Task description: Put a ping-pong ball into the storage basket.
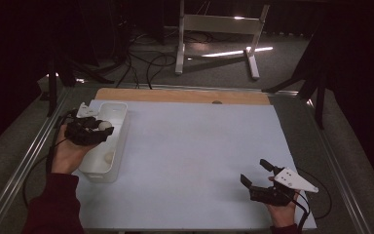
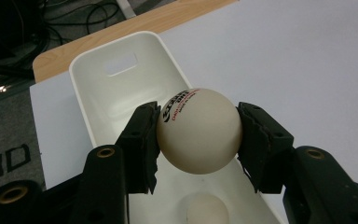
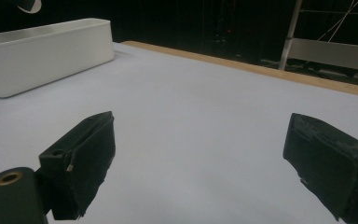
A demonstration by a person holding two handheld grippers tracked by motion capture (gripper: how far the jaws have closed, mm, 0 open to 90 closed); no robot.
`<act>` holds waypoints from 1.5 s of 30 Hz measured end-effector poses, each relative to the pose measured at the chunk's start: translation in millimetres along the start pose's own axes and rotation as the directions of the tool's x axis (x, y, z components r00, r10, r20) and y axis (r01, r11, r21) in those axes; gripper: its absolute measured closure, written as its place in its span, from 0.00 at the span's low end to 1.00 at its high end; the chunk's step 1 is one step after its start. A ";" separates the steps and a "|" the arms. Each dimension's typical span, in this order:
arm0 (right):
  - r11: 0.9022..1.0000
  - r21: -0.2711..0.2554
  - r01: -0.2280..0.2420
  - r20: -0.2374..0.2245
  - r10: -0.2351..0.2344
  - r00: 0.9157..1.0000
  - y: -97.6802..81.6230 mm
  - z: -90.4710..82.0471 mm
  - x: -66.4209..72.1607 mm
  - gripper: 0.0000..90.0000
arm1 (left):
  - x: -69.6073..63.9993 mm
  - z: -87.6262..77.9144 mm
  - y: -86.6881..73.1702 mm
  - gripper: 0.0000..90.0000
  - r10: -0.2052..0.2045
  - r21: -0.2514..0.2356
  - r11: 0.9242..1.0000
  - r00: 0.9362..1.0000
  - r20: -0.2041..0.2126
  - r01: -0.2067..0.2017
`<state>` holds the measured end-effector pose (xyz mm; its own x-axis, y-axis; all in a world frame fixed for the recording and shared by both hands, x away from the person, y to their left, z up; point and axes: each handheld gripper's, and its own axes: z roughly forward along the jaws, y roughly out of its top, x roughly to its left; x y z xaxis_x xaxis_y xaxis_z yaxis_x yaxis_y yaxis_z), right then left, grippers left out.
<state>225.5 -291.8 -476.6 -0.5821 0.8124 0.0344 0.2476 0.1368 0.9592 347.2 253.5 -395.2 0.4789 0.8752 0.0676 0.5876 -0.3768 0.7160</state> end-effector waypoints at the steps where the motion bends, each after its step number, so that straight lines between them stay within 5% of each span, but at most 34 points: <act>1: 1.000 0.001 0.002 0.000 -0.002 1.000 -0.1 0.0 -0.1 0.10 | 0.2 0.1 -0.1 0.57 -0.002 0.000 1.000 1.000 -0.002 0.002; 3: 1.000 0.000 0.000 0.000 0.000 1.000 -0.1 0.0 -0.1 0.10 | 1.0 0.2 -0.1 0.55 -0.018 -0.007 1.000 1.000 -0.005 0.018; 8: 1.000 0.000 0.000 0.000 0.000 1.000 0.0 0.0 -0.1 0.10 | 0.0 0.9 1.2 0.16 -0.035 -0.011 0.999 0.999 -0.022 0.035; 13: 1.000 0.000 0.002 -0.001 -0.002 1.000 -0.1 0.5 -0.1 0.10 | 0.1 1.6 1.5 0.03 -0.040 -0.013 0.999 0.999 -0.003 0.040; 45: 1.000 0.006 0.004 -0.004 -0.004 1.000 -0.6 1.7 0.1 0.10 | -17.4 -0.1 5.2 0.00 0.016 -0.101 0.995 0.998 0.061 -0.010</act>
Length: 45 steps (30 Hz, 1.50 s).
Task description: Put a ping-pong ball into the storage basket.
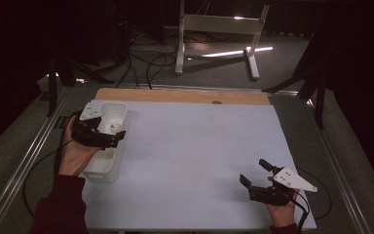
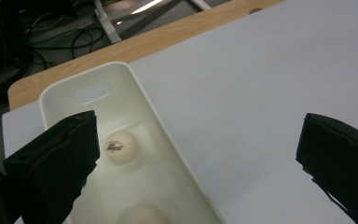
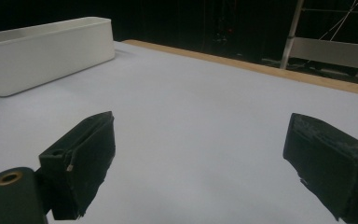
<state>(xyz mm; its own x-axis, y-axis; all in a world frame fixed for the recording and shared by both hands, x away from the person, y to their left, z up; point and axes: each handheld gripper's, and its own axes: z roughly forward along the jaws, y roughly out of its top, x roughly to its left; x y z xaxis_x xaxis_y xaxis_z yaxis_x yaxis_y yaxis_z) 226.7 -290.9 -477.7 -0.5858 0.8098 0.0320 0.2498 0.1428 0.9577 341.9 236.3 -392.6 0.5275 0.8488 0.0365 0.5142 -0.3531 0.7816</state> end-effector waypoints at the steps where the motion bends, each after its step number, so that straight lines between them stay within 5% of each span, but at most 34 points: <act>1: 1.000 0.000 0.000 -0.001 0.000 1.000 0.0 -0.1 -0.1 0.10 | -0.6 0.2 -0.1 0.00 -0.001 -0.002 1.000 1.000 0.003 0.001; 30: 1.000 -0.001 0.003 0.004 -0.003 1.000 1.0 -0.8 0.5 0.10 | -25.0 1.1 -19.0 0.00 0.008 -0.081 0.997 0.999 0.047 -0.004; 45: 1.000 -0.001 0.005 0.003 -0.005 1.000 1.0 -0.3 1.3 0.10 | -41.1 0.9 -39.7 0.00 0.019 -0.161 0.987 0.997 0.080 -0.006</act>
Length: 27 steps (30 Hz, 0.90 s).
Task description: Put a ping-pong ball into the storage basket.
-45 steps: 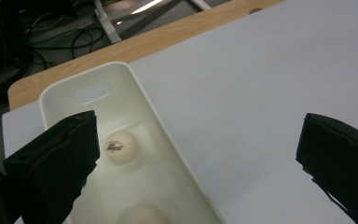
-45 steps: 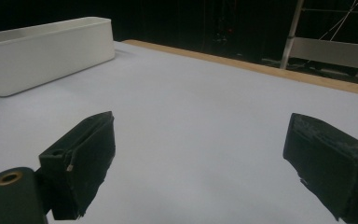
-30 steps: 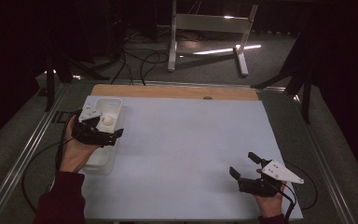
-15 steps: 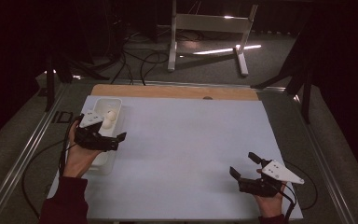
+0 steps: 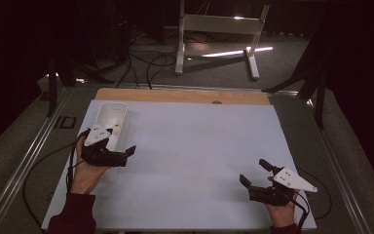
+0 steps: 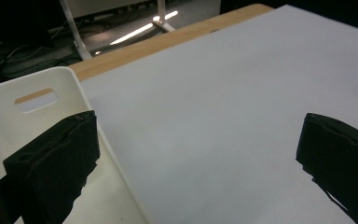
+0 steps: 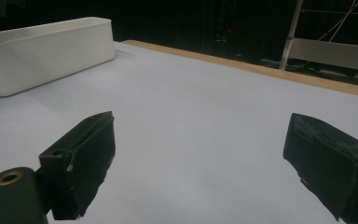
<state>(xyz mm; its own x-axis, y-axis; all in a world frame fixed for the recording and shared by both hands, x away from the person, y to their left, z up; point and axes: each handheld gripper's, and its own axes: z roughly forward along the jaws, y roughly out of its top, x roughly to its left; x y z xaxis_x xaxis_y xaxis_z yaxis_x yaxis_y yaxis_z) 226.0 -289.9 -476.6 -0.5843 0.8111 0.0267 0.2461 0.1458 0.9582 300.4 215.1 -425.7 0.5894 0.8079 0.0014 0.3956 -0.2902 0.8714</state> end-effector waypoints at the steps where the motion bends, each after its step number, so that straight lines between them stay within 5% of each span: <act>1: 1.000 0.000 0.001 -0.001 -0.001 1.000 0.0 0.1 0.1 0.10 | -0.8 -0.1 -1.2 0.00 -0.001 -0.009 1.000 1.000 0.001 0.001; 13: 1.000 0.003 0.003 -0.009 -0.003 1.000 -0.6 1.9 1.8 0.10 | -11.4 -2.4 -18.4 0.00 0.011 -0.093 0.996 1.000 0.019 -0.010; 27: 1.000 0.009 0.011 -0.020 -0.011 1.000 0.2 5.0 4.8 0.10 | -12.7 -11.4 -39.3 0.00 0.020 -0.151 0.988 1.000 -0.019 -0.023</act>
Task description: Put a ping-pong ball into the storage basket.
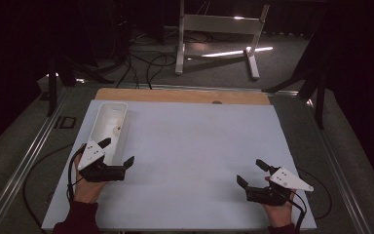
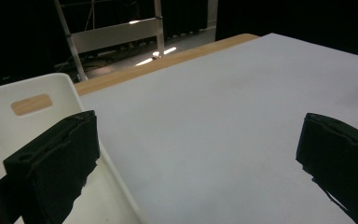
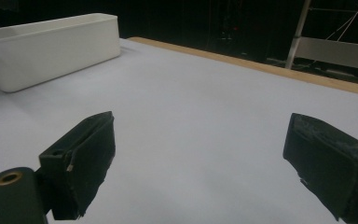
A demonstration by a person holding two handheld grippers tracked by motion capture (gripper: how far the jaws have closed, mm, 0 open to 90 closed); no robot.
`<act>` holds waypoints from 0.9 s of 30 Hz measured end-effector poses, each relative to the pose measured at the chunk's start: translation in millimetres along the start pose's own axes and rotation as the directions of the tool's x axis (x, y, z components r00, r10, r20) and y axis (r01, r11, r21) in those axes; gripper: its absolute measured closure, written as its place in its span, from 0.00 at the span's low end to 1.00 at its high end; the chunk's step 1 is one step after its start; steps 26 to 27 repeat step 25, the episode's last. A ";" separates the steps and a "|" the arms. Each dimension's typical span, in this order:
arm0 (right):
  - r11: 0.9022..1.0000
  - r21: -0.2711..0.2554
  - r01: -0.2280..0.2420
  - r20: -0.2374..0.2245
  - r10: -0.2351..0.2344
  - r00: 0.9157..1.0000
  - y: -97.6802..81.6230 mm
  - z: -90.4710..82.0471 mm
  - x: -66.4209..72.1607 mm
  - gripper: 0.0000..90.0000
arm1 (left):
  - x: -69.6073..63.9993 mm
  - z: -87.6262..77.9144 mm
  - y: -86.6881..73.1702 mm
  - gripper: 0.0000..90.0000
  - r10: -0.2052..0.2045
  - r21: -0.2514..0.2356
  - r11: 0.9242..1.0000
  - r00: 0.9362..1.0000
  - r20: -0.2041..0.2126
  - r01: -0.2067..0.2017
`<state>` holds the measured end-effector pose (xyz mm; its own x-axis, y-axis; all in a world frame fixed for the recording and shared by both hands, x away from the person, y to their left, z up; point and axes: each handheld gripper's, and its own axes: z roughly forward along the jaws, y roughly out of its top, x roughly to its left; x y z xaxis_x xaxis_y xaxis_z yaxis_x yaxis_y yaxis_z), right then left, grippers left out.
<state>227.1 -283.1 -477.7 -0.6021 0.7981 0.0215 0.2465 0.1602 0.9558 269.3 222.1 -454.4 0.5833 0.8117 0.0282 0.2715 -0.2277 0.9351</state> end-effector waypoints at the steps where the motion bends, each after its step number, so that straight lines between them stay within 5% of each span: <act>1: 1.000 0.000 0.001 0.000 -0.001 1.000 0.2 0.1 0.0 0.10 | 0.0 -1.3 -0.9 0.00 -0.002 0.000 1.000 1.000 0.001 0.002; 27: 1.000 0.004 0.013 -0.010 -0.013 1.000 2.1 6.1 1.3 0.10 | -0.1 -12.5 -15.7 0.00 -0.002 -0.035 0.999 1.000 -0.029 0.001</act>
